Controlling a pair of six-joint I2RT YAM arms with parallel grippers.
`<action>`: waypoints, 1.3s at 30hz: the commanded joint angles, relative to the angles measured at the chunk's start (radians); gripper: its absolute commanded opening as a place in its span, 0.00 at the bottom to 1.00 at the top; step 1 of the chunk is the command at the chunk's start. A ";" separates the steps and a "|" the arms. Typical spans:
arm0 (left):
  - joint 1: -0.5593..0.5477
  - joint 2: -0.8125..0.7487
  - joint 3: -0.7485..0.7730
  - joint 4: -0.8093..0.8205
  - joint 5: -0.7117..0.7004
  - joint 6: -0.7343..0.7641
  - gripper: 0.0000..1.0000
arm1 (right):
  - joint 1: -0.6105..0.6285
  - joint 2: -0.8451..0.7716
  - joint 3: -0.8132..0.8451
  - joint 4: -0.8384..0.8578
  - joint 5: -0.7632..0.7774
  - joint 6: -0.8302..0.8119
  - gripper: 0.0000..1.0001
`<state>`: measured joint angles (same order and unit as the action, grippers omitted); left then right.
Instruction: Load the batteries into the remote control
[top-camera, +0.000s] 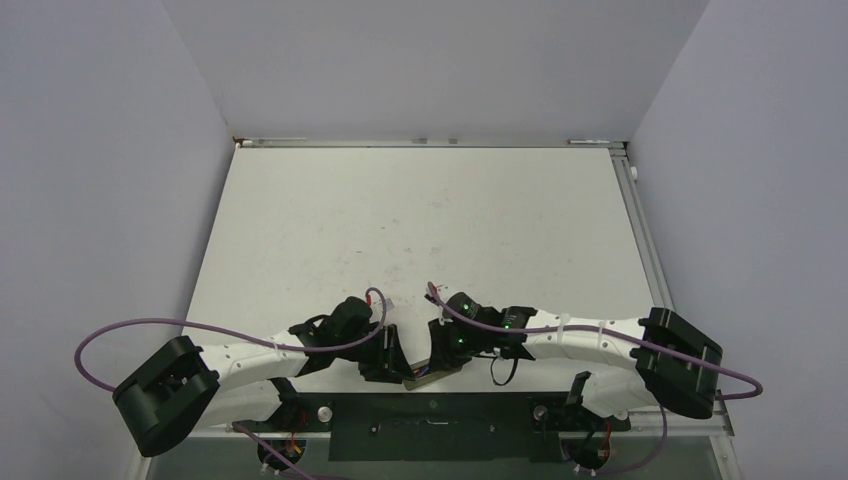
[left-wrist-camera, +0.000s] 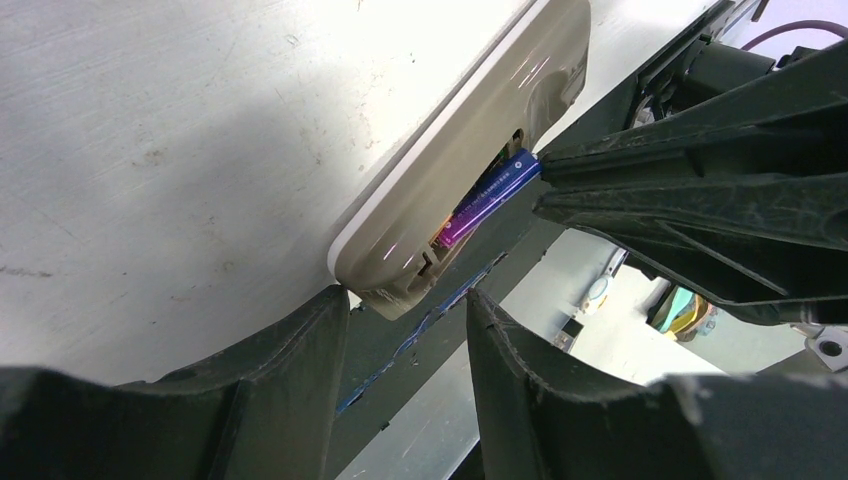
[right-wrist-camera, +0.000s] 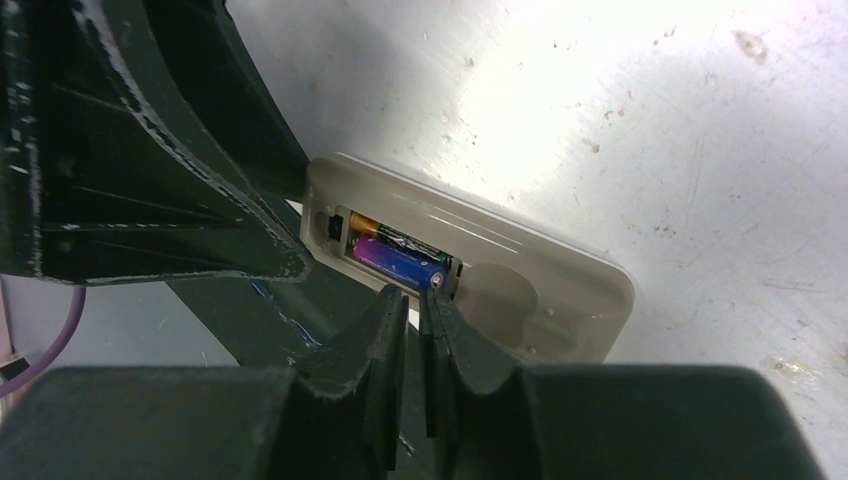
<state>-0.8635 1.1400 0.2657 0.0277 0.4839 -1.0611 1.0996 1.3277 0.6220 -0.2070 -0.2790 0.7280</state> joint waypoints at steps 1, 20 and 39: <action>-0.005 -0.013 0.004 0.066 0.017 0.009 0.43 | 0.008 -0.018 0.070 -0.011 0.051 -0.021 0.13; -0.005 -0.001 0.006 0.071 0.019 0.013 0.44 | 0.013 -0.019 0.081 -0.091 0.080 -0.022 0.14; -0.005 0.015 0.021 0.054 0.016 0.023 0.45 | 0.043 0.030 0.090 -0.087 0.083 -0.010 0.14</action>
<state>-0.8635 1.1557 0.2657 0.0498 0.4843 -1.0569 1.1328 1.3407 0.6815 -0.3115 -0.2134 0.7162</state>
